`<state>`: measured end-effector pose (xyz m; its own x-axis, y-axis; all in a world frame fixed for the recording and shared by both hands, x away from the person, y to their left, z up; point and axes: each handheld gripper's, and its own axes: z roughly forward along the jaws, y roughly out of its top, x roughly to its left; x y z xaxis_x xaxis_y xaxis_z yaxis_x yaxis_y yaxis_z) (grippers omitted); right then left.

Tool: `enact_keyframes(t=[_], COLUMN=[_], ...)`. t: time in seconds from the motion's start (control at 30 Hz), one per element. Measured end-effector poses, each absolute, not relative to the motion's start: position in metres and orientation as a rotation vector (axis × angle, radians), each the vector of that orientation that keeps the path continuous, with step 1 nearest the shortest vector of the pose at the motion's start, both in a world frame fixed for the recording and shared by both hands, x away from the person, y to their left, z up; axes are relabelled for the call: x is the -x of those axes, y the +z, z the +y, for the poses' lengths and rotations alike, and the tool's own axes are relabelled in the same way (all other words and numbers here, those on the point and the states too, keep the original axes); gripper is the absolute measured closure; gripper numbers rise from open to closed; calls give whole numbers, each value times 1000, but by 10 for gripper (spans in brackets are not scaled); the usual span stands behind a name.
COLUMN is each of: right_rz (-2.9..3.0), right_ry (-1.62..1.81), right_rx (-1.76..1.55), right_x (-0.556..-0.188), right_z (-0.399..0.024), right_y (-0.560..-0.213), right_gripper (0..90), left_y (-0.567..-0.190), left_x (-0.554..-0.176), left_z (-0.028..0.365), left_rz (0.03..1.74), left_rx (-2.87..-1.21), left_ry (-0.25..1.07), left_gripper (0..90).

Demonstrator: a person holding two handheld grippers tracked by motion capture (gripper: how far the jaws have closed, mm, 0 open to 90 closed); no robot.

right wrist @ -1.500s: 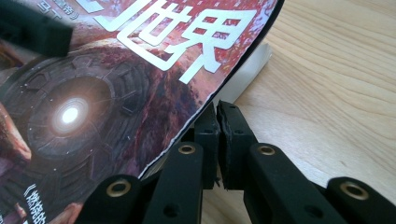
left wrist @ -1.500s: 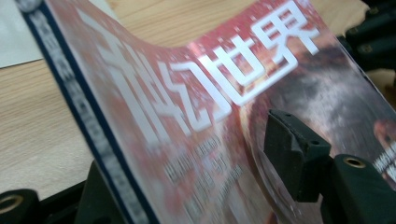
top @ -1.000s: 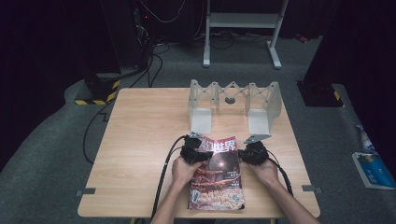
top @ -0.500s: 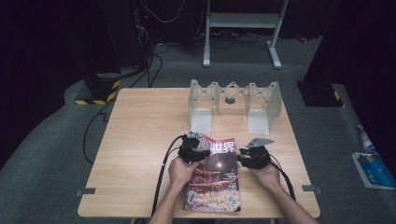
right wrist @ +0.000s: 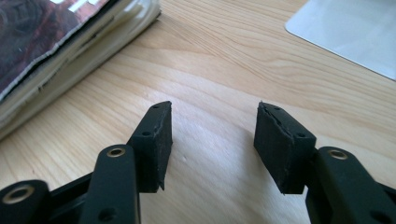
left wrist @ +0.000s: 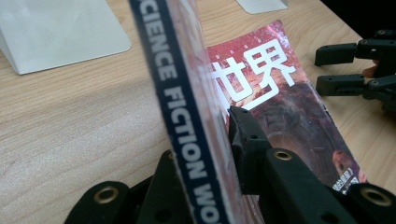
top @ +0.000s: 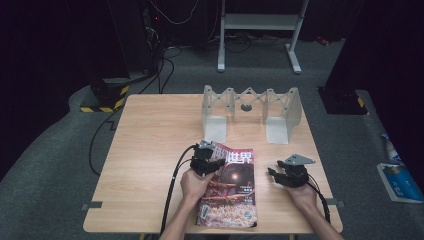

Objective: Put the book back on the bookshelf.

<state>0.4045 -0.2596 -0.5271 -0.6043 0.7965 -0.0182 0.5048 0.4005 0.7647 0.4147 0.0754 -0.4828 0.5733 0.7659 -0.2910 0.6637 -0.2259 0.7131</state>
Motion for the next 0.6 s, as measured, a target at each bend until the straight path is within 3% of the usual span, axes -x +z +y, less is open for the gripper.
enact_keyframes(t=[0.6], right_rz=[2228], right_ry=[1088], right_rx=[-1089], right_x=[-398], right_z=[-261], right_y=[-533], right_gripper=[404], left_y=[-461], left_x=[-404], left_z=[87], left_rz=[1116], left_rx=[-1871], left_ry=[88], left_gripper=[819])
